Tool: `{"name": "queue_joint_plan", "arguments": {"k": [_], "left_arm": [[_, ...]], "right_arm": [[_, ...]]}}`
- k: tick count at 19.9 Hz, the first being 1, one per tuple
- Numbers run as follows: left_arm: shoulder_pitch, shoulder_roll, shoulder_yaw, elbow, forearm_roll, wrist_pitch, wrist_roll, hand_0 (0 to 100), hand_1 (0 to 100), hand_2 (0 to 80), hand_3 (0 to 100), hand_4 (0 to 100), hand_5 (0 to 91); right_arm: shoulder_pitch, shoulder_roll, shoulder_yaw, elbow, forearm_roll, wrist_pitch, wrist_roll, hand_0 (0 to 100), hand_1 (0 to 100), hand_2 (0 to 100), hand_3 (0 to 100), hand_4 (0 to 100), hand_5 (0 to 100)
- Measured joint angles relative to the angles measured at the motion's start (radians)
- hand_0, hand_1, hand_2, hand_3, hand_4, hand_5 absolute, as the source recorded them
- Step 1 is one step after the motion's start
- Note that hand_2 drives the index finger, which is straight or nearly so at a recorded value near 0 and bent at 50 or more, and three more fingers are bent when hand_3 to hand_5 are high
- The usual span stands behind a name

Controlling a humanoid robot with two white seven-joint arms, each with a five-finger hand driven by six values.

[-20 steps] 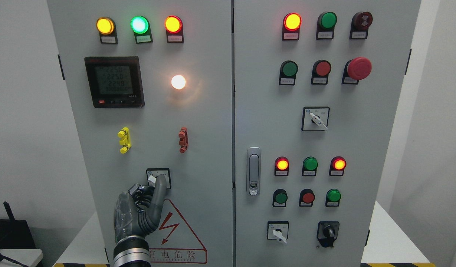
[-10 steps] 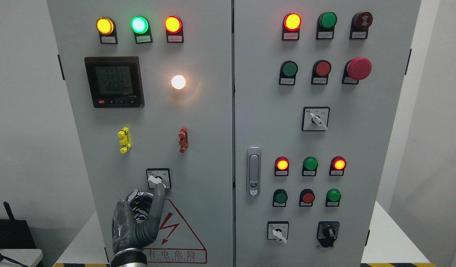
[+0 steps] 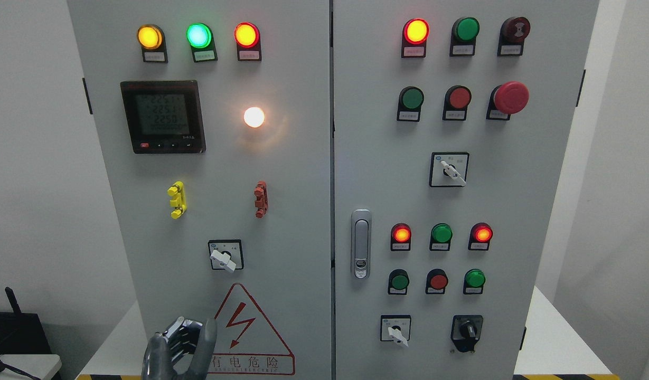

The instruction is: Turn on light switch 1

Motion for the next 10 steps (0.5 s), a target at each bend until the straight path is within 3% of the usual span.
{"name": "queue_joint_plan", "arguments": {"k": [2,4,6,8,10], "left_arm": [[0.061,0.006,0.072,0.041,0.028,-0.093,-0.059,4,22,34.6,40,42,12.9],[0.113,0.013,0.145,0.095,0.06,-0.16,-0.105,4,22,27.2,32,34,5.7],[0.157,0.019,0.21,0.156,0.097,-0.199,-0.155,4,22,22.7,28,30,3.9],[0.199,0.026,0.275,0.225,0.122,-0.223,-0.204,6,19,8.1,19,23,0.6],[0.235,0.037,0.333,0.301,0.141,-0.232,-0.233,8,17,3.9,17,21,0.0]], "right_arm": [[0.0,0.0,0.0,0.0,0.0,0.0,0.0,12,39,0,0,0,0],[0.0,0.0,0.0,0.0,0.0,0.0,0.0,12,39,0,0,0,0],[0.0,0.0,0.0,0.0,0.0,0.0,0.0,12,39,0,0,0,0],[0.0,0.0,0.0,0.0,0.0,0.0,0.0,12,39,0,0,0,0],[0.0,0.0,0.0,0.0,0.0,0.0,0.0,12,39,0,0,0,0]]}}
